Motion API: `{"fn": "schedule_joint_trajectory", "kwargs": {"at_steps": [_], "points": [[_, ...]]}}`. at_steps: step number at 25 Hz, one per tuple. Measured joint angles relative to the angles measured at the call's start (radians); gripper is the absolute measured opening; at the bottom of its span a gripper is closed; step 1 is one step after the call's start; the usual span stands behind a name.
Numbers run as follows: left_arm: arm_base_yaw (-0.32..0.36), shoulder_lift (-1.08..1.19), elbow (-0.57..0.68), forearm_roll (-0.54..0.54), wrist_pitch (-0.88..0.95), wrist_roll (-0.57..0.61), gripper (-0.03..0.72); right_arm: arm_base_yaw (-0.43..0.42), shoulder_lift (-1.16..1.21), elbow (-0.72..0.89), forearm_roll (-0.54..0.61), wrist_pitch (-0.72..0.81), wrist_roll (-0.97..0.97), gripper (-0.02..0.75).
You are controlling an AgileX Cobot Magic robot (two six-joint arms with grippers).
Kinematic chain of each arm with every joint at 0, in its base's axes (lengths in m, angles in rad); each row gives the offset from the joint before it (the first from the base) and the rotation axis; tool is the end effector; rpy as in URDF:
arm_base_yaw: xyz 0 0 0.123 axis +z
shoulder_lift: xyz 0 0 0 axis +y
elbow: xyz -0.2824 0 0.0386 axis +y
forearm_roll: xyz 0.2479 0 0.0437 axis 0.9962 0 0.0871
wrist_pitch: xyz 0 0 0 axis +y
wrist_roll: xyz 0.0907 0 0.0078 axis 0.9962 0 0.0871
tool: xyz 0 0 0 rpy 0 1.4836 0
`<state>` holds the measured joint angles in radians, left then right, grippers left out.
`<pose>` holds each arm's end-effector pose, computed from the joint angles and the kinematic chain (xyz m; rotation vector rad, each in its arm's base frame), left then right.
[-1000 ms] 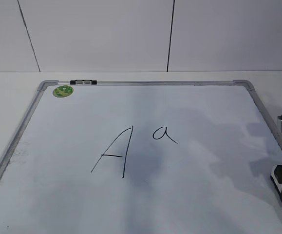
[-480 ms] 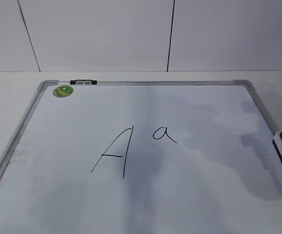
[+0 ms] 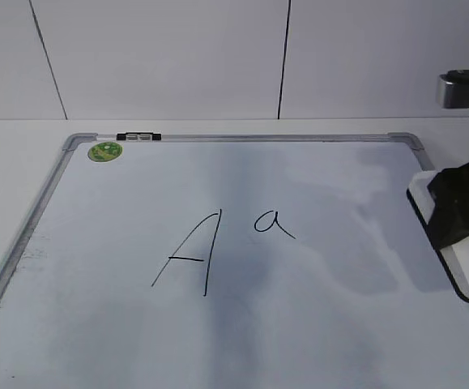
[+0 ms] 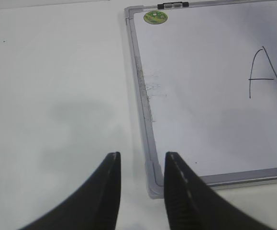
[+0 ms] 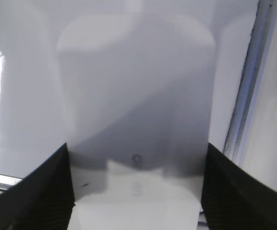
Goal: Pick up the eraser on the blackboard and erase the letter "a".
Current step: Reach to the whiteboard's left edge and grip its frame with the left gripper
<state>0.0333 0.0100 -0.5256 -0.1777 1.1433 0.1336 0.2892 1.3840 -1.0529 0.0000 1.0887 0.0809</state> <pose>-0.0101 -0.0150 0.2788 0.1240 2.0960 -0.1143 0.2449 0.0729 0.2799 -0.3022 2.8910 0.0640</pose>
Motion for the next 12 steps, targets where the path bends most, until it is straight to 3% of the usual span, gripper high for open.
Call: {"fn": "schedule_joint_trajectory", "kwargs": {"at_steps": [12], "points": [[0.0,0.0,0.0,-0.015,-0.071,0.0,0.235,0.166,0.0,-0.007,-0.048,0.088,0.0,0.532]]}}
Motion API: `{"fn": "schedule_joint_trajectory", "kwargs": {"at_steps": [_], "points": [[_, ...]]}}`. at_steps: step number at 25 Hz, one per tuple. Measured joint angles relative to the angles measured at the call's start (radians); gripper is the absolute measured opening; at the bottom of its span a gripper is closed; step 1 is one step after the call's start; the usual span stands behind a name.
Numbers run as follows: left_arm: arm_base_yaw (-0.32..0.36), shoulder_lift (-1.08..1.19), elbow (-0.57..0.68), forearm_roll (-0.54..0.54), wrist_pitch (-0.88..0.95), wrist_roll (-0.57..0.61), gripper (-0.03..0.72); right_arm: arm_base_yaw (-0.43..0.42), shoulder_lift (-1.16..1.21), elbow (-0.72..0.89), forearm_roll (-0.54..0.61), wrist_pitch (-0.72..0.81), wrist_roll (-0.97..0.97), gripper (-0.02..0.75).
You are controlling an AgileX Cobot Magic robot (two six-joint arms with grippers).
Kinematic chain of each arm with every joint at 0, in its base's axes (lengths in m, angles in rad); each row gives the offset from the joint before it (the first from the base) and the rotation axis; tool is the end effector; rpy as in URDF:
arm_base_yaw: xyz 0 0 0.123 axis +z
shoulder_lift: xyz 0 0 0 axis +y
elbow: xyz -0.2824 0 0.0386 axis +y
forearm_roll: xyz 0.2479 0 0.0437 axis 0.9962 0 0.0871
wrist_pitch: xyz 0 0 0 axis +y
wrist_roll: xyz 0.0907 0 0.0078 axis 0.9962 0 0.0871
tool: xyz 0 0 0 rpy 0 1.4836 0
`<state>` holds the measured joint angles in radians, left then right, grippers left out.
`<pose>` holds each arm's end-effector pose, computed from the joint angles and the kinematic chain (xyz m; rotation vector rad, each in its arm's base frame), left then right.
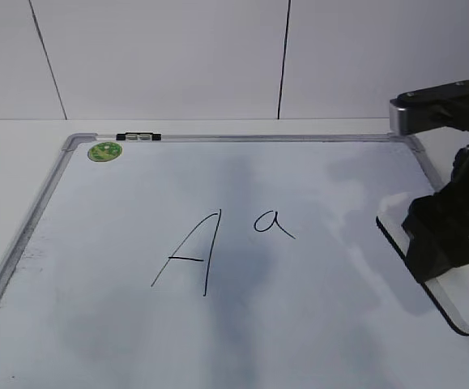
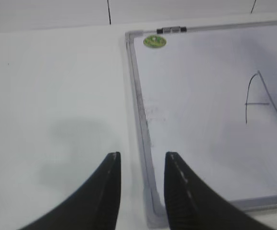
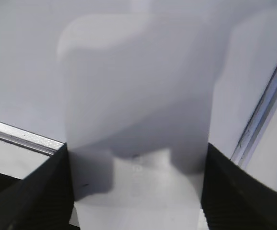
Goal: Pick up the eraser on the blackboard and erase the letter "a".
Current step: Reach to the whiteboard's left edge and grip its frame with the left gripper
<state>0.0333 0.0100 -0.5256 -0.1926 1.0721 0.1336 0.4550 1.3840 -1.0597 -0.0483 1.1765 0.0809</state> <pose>-0.0071 -0.0156 0.2846 0.1136 2.0242 -0.1249 0.2250 0.1056 0.2802 -0.5758 2.9217 -0.0040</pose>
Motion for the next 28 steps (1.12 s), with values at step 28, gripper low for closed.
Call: {"fn": "schedule_joint_trajectory", "kwargs": {"at_steps": [28], "points": [[-0.041,0.658,-0.203,-0.061,-0.426,0.0,0.235,0.016,0.0,0.0,-0.011,0.008,0.0,0.532]]}}
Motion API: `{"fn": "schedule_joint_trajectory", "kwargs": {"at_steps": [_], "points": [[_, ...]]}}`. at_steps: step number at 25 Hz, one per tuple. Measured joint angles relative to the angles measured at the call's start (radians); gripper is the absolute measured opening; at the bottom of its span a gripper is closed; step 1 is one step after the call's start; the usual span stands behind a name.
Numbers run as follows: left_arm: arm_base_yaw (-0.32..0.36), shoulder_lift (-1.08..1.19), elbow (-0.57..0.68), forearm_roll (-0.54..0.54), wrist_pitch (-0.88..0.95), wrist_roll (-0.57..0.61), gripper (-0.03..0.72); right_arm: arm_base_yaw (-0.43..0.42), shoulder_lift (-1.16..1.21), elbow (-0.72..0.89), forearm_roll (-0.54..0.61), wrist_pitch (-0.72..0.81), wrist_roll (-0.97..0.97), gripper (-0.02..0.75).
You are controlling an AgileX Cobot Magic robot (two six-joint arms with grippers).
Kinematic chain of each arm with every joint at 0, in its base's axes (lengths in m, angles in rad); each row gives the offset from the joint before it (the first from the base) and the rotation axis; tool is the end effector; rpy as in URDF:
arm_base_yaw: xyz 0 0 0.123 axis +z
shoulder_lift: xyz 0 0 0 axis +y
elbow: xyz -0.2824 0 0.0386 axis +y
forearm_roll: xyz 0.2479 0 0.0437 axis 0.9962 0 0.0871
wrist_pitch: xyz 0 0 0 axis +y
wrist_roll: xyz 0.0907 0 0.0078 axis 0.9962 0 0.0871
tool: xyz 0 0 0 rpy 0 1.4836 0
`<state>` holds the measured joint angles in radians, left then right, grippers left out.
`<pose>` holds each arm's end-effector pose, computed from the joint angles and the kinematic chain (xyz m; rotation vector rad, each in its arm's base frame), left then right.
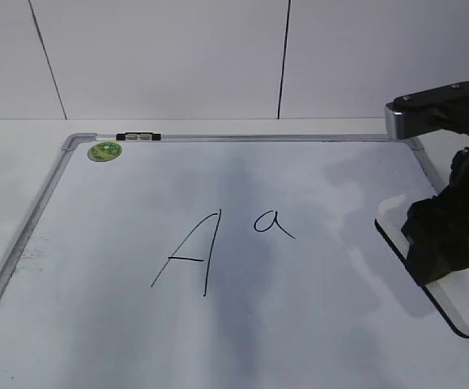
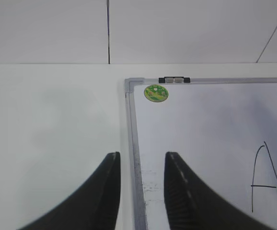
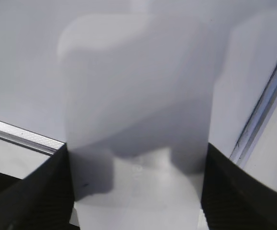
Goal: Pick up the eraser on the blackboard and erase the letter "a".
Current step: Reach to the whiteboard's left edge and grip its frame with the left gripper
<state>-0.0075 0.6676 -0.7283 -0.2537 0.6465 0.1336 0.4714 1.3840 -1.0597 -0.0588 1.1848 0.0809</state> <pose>0.1264 -0.0147 0.3449 0.0297 2.0538 -0.2043 0.2230 0.1081 0.2802 -0.6052 2.9210 -0.0199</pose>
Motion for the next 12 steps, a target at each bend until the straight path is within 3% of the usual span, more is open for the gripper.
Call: {"fn": "schedule_joint_trajectory", "kwargs": {"at_steps": [12], "points": [[-0.071,0.426,-0.096,0.0,-0.038,0.0,0.235,0.0,0.0,0.0,-0.081,-0.004,0.0,0.532]]}}
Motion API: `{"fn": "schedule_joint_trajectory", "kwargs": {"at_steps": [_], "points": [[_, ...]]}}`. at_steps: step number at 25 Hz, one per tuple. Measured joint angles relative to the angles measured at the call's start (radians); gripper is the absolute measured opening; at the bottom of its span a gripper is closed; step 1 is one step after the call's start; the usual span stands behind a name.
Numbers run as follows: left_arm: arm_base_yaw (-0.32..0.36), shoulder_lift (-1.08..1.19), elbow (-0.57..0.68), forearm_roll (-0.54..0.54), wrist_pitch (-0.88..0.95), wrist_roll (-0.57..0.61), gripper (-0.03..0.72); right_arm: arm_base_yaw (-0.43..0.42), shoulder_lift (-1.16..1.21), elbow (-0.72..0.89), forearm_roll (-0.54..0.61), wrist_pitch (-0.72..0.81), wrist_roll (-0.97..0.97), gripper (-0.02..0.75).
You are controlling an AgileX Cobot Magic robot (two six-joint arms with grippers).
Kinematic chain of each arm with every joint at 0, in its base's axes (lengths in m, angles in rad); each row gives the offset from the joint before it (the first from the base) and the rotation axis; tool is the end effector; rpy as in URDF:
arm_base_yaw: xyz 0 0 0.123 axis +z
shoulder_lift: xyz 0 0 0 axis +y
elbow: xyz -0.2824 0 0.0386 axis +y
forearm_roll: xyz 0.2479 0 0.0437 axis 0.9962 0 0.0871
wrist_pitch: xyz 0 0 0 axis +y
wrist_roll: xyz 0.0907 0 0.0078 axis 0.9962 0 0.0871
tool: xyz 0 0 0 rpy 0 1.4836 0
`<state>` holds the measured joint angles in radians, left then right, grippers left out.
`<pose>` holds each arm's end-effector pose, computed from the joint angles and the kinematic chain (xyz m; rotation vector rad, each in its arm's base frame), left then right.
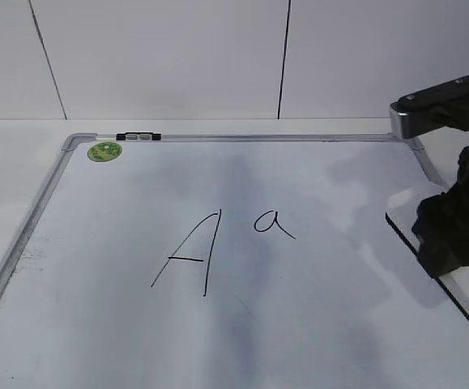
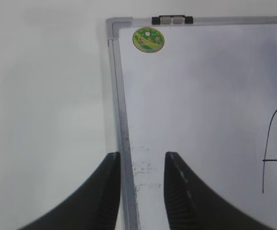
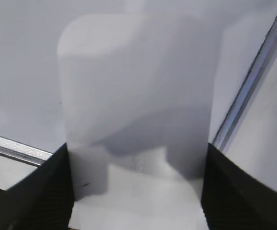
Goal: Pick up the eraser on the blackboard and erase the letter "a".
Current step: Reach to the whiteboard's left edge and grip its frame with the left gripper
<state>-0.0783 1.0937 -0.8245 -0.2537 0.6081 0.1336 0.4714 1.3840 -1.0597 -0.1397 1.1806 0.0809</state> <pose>0.2178 -0.0302 0.3047 0.0737 2.3476 -0.2448 0.2266 0.1023 0.2809 -0.6360 2.8863 -0.1280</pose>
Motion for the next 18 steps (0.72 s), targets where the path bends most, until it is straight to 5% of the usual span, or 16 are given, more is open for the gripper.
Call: {"fn": "schedule_joint_trajectory", "kwargs": {"at_steps": [18], "points": [[-0.005,0.478,-0.276,-0.044,0.193,0.0,0.235,0.0,0.0,0.0,-0.01,-0.013,-0.002,0.532]]}}
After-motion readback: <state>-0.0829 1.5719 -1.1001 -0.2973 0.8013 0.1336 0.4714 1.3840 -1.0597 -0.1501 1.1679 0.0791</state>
